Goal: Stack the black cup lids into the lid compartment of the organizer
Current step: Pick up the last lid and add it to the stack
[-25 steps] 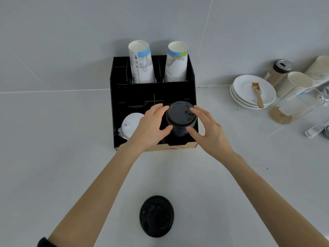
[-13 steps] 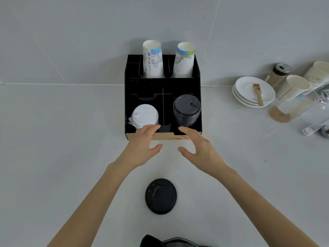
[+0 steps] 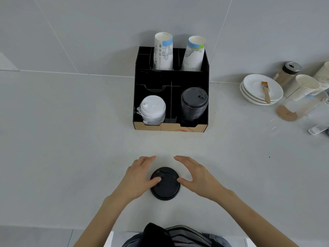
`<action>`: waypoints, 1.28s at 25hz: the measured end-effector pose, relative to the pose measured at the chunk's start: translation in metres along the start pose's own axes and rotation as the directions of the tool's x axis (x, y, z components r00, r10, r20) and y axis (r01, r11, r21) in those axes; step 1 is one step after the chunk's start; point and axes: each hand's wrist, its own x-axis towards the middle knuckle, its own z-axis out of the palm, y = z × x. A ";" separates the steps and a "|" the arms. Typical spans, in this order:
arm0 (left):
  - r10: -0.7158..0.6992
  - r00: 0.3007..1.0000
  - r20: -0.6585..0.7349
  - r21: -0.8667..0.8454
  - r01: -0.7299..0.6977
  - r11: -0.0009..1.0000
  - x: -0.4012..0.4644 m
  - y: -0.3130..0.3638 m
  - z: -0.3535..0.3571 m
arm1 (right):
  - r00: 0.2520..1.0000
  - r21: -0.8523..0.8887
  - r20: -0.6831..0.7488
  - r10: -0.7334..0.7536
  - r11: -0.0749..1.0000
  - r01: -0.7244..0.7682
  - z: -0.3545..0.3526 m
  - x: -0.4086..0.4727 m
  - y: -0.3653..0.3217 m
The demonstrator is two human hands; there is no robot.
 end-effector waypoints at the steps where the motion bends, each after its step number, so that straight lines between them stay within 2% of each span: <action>1: -0.011 0.999 0.032 0.031 0.010 0.999 -0.004 -0.002 0.005 | 0.999 -0.009 0.043 -0.012 1.000 0.013 0.003 -0.001 0.000; 4: -0.021 0.994 0.105 0.118 0.008 0.993 -0.011 -0.005 0.017 | 0.985 -0.034 0.164 -0.056 0.997 0.062 0.013 -0.002 -0.001; 8: 0.003 0.994 0.112 0.130 -0.018 0.991 -0.012 -0.006 0.025 | 0.978 -0.048 0.192 -0.076 0.995 0.087 0.022 0.001 -0.004; 15: 0.042 0.997 0.061 0.131 -0.050 0.990 -0.003 -0.007 0.030 | 0.991 -0.032 0.132 -0.029 0.999 0.034 0.026 0.004 -0.001; 24: -0.011 0.997 -0.080 0.101 0.019 0.995 0.024 -0.013 0.023 | 0.993 -0.016 -0.076 0.093 0.995 -0.095 0.014 0.007 0.008; 32: 0.031 0.997 -0.073 -0.023 -0.033 0.999 0.026 -0.005 0.028 | 0.985 -0.049 -0.093 0.144 0.988 -0.149 0.014 0.010 0.010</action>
